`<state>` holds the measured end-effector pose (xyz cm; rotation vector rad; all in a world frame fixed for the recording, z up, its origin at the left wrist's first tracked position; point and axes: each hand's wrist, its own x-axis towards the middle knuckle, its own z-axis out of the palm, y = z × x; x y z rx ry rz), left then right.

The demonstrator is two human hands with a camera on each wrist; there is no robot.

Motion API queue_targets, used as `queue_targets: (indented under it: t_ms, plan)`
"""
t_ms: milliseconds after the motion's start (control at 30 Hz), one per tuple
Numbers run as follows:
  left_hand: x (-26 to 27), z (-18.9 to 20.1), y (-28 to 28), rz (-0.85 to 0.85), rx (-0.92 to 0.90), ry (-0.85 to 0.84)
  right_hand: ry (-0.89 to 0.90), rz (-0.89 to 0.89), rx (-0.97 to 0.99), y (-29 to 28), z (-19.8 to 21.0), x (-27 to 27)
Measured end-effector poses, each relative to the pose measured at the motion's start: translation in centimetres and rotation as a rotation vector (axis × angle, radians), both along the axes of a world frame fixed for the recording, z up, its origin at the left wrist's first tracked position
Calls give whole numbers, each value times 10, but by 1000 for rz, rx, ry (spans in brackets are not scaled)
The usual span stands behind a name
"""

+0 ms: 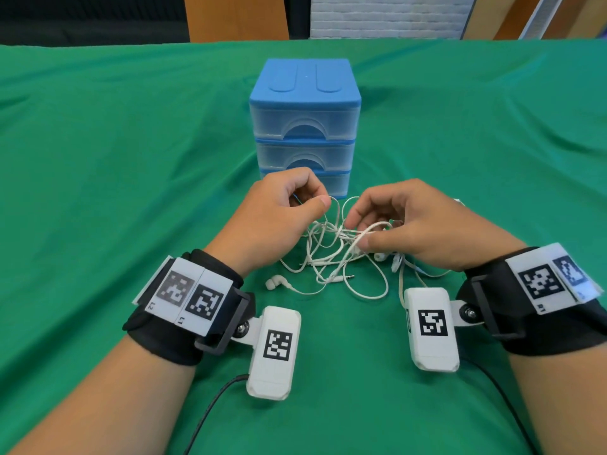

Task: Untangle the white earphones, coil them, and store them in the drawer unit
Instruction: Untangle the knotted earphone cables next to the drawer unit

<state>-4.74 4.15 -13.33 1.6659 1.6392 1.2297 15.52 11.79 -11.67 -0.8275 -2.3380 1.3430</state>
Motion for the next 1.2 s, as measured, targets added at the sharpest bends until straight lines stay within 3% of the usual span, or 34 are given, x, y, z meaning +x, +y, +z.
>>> queue_targets:
  t_ms: [167,267,367,633,967,1200]
  plan:
    - [-2,0,1,50,34,-54,33,-10,19,1,-2,-1]
    - [-3,2,0,17,59,10,69,-18,30,3,-3,-2]
    - [0,3,-2,-65,-5,73,94,-29,40,3,-4,-4]
    - [-1,-1,-2,-67,-124,168,122,-79,34,1,-5,-7]
    - [2,-3,-3,-147,-167,109,98,-76,34,1,-6,-8]
    - [4,-4,-1,-78,-139,121,95,-96,15,-1,-8,-10]
